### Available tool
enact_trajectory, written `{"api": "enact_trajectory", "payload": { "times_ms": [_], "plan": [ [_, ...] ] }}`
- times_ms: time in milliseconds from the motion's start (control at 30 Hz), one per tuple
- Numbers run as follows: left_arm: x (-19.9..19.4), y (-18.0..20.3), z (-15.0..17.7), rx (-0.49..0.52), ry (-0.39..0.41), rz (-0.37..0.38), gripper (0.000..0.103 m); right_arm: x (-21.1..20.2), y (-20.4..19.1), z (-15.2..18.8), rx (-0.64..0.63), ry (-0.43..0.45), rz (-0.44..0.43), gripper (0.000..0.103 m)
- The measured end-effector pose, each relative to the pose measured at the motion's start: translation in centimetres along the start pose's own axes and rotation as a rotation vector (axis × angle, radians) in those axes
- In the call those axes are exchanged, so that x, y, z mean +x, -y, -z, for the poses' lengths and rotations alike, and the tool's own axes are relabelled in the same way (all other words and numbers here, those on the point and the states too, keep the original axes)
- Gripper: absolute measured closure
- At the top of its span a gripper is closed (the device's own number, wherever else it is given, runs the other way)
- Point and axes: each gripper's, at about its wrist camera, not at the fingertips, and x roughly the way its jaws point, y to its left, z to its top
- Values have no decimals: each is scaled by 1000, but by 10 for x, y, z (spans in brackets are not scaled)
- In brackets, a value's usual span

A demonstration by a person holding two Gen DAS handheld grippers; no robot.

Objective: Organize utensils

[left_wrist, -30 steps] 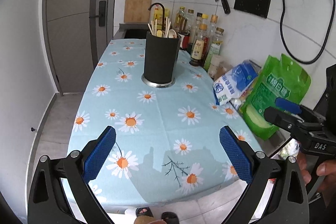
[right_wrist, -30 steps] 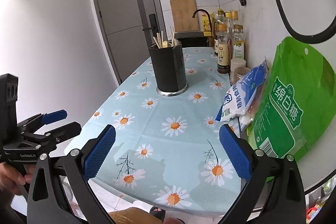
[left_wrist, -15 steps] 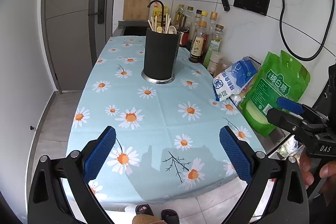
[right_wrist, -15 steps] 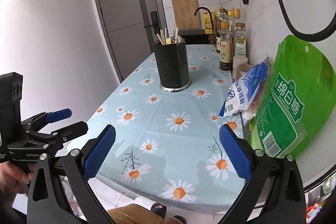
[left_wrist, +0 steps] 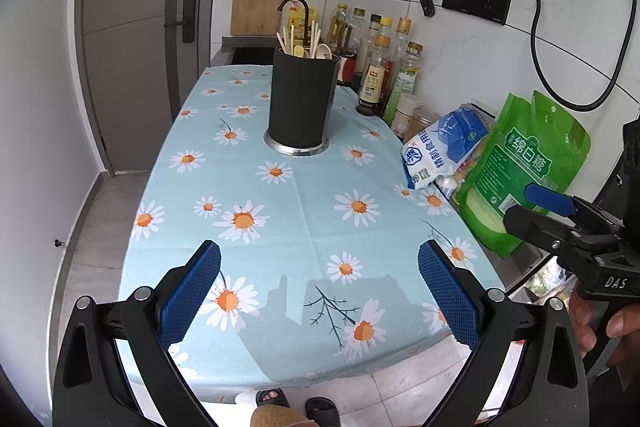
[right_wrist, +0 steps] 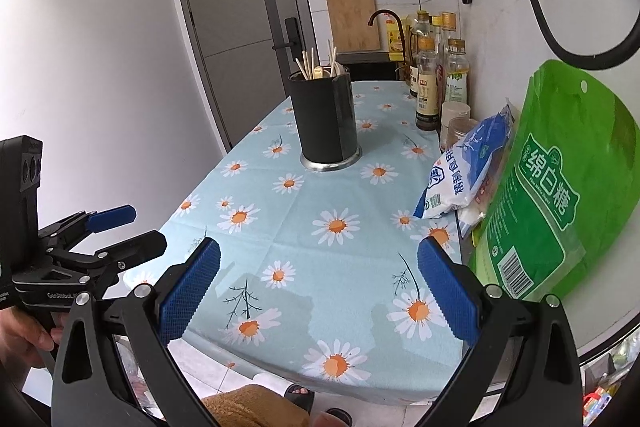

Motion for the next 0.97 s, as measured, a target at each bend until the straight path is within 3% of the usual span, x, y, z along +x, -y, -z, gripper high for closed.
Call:
{"api": "enact_trajectory", "payload": {
  "times_ms": [967],
  "plan": [
    [3, 12, 7, 34, -31, 13, 7, 2, 2, 11, 9, -42, 9, 5]
  ]
}}
